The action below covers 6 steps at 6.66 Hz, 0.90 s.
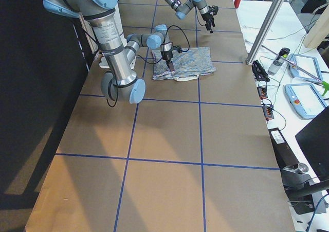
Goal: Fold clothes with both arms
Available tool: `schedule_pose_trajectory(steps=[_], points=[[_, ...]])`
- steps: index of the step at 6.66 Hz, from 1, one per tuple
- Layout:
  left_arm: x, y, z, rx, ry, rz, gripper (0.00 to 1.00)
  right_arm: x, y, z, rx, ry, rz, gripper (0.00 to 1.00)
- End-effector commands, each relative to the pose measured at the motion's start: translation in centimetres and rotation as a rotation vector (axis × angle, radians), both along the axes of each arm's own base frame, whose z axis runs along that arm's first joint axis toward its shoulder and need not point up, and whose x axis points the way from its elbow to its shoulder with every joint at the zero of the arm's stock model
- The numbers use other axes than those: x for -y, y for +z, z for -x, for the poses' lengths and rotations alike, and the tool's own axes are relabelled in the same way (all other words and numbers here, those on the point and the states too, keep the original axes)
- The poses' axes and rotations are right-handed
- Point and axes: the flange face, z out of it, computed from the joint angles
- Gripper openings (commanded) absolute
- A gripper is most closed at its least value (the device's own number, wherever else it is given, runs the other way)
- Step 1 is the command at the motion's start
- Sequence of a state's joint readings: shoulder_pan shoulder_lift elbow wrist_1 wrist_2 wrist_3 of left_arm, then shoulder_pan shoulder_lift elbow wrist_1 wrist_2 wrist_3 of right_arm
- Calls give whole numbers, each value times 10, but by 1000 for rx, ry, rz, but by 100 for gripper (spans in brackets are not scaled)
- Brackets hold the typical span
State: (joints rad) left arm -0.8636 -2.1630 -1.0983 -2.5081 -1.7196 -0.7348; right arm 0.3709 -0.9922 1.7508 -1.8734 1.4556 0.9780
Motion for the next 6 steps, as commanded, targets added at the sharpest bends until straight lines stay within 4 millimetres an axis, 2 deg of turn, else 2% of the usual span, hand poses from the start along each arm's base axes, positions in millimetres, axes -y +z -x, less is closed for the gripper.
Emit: schedule_pose_trajectory(steps=[1, 2, 4, 5, 6], points=[[-1, 0, -1, 0, 1, 0, 100, 14, 7, -13, -32, -22, 8, 100], [-1, 0, -1, 0, 2, 0, 100, 30, 15, -30, -65, -30, 15, 100], [-1, -1, -2, -1, 3, -1, 100, 45, 57, -58, -128, -34, 39, 100], [-1, -1, -2, -1, 3, -1, 100, 49, 63, -65, -134, -25, 44, 100], [-1, -1, -2, -1, 3, -1, 100, 55, 56, -71, -118, -12, 39, 100]])
